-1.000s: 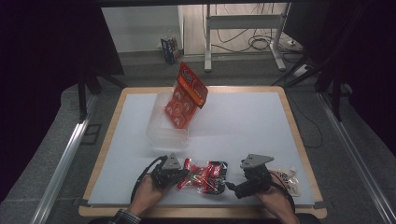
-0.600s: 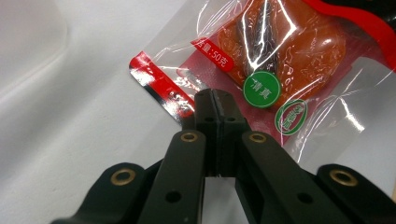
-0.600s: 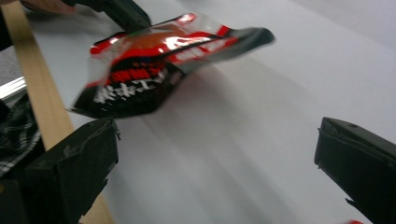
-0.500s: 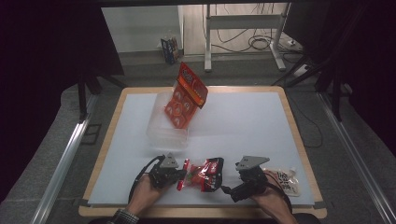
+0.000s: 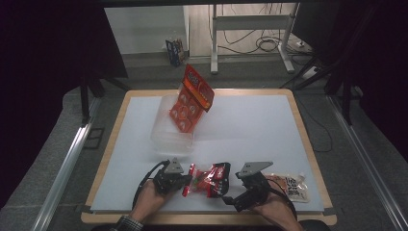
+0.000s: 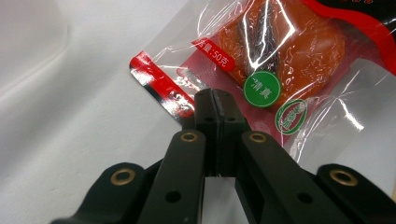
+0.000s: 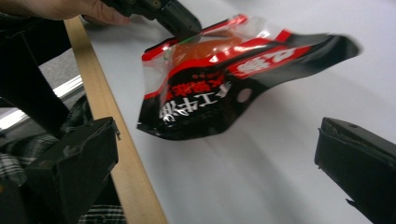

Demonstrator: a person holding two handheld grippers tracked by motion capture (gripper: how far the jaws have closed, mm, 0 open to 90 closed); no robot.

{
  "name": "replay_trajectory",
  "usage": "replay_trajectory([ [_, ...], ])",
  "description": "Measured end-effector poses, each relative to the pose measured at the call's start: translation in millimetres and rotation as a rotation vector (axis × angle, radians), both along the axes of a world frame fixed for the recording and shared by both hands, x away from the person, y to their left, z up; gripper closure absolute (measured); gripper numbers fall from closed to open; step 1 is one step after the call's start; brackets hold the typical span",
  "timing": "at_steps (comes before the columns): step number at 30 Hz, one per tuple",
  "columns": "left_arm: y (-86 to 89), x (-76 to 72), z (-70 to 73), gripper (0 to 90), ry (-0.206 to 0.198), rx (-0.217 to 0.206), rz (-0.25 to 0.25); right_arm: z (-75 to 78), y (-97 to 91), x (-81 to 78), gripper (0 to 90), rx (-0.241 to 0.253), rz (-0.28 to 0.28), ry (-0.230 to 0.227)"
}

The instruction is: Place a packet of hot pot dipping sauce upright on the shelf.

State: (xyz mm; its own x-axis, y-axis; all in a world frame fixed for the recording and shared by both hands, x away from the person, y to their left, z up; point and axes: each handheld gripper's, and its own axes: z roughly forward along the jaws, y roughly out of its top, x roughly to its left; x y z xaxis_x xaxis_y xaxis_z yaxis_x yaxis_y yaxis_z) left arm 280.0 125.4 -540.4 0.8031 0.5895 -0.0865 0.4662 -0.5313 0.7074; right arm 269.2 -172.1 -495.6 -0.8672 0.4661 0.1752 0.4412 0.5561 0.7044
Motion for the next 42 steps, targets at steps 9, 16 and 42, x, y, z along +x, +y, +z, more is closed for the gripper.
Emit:
replay_trajectory([
  [9,-0.5,-0.3,0.1,90.0,0.0,-0.001,0.004,-1.1,16.3,5.3,7.3,0.002,-0.021,0.051],
  [16,-0.8,-0.5,0.3,90.0,-0.001,0.002,0.008,-3.4,28.9,10.8,15.5,0.003,-0.027,0.065],
  [42,4.7,1.4,-0.9,90.0,0.031,-0.028,0.008,-9.6,70.7,37.7,43.4,0.01,-0.083,0.117],
])
